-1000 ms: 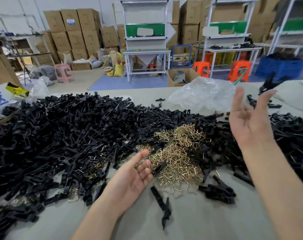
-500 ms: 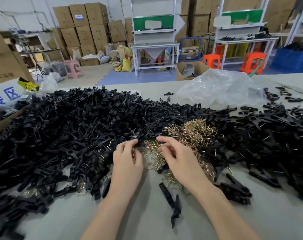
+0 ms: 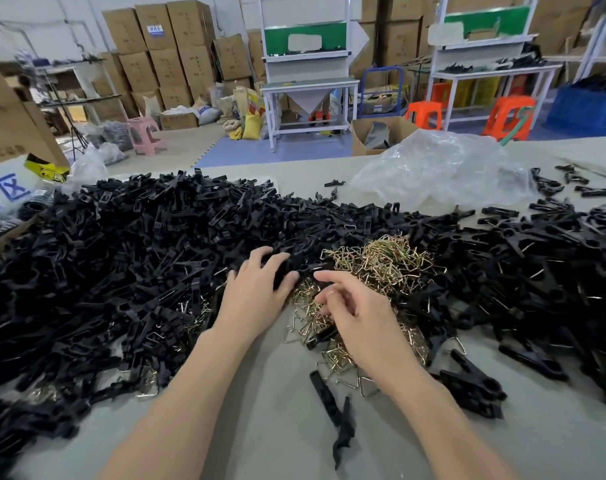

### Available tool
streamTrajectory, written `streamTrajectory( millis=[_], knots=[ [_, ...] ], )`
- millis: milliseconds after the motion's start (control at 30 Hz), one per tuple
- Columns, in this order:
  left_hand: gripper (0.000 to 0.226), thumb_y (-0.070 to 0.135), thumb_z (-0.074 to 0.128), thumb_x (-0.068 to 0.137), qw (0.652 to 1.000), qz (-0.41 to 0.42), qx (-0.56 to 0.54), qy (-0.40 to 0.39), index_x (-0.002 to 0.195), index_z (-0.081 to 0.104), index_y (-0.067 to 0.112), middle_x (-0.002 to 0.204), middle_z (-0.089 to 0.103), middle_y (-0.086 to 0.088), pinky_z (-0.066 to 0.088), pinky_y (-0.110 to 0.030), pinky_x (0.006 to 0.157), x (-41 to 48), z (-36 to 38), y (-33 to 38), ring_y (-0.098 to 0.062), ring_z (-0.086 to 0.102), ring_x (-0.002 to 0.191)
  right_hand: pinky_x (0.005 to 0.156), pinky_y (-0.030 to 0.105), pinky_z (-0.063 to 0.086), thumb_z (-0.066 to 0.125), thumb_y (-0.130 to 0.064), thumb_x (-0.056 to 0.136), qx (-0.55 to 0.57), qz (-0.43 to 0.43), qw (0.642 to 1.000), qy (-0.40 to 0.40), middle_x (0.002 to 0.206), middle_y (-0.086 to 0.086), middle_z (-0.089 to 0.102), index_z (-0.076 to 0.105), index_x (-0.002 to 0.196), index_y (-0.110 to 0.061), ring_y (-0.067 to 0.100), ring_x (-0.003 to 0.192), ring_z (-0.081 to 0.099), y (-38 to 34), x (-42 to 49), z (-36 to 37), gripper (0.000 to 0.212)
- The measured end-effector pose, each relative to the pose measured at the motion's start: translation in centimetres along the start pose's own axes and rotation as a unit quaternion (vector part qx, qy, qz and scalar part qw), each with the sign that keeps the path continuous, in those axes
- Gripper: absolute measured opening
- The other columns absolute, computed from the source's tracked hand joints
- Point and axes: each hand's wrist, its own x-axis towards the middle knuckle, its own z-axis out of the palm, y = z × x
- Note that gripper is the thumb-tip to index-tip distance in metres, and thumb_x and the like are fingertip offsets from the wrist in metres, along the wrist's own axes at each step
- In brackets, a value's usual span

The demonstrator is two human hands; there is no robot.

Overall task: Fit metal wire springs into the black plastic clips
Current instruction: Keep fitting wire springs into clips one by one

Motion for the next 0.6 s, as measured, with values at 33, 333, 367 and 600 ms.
streamTrajectory(
  millis=[33, 333, 367, 600],
  knots=[
    [0.04, 0.05, 0.053, 0.098, 1.0, 0.023, -0.006, 0.012, 0.131, 0.058, 0.028, 0.143, 0.045, 0.002, 0.043, -0.049, 0.099, -0.3, 0.1, -0.1, -0.026, 0.056, 0.119, 0.078, 0.017, 0.05, 0.049, -0.016, 0.105, 0.002, -0.001, 1.0, -0.002, 0.095, -0.019, 0.069, 0.064, 0.119, -0.039, 0.004, 0.087, 0.067, 0.1, 0.0, 0.0, 0.032],
    [0.031, 0.043, 0.045, 0.104, 0.99, 0.008, -0.114, 0.088, 0.129, 0.057, 0.028, 0.125, 0.063, 0.014, 0.044, -0.028, 0.08, -2.4, -0.4, -0.3, -0.008, 0.061, 0.104, 0.072, 0.015, 0.049, 0.048, -0.018, 0.105, -0.002, 0.006, 1.0, -0.011, 0.096, -0.02, 0.068, 0.063, 0.121, -0.041, 0.004, 0.087, 0.067, 0.1, 0.1, -0.2, 0.032],
    [0.036, 0.046, 0.043, 0.104, 0.986, -0.003, -0.136, 0.096, 0.133, 0.055, 0.028, 0.126, 0.065, 0.011, 0.046, -0.03, 0.085, -2.6, -0.7, -0.2, -0.009, 0.062, 0.108, 0.073, 0.013, 0.048, 0.049, -0.018, 0.105, -0.002, 0.007, 1.0, -0.012, 0.096, -0.021, 0.068, 0.063, 0.121, -0.041, 0.003, 0.089, 0.067, 0.0, 0.0, -0.2, 0.032],
    [0.048, 0.055, 0.025, 0.103, 0.95, -0.083, -0.263, 0.147, 0.146, 0.032, 0.036, 0.085, 0.066, -0.003, 0.045, -0.037, 0.067, -5.2, -2.0, 0.2, -0.026, 0.064, 0.086, 0.067, 0.016, 0.049, 0.049, -0.019, 0.105, -0.016, 0.005, 1.0, -0.017, 0.098, -0.025, 0.068, 0.062, 0.12, -0.045, 0.004, 0.086, 0.067, -0.2, -0.3, -0.2, 0.033]
  ],
)
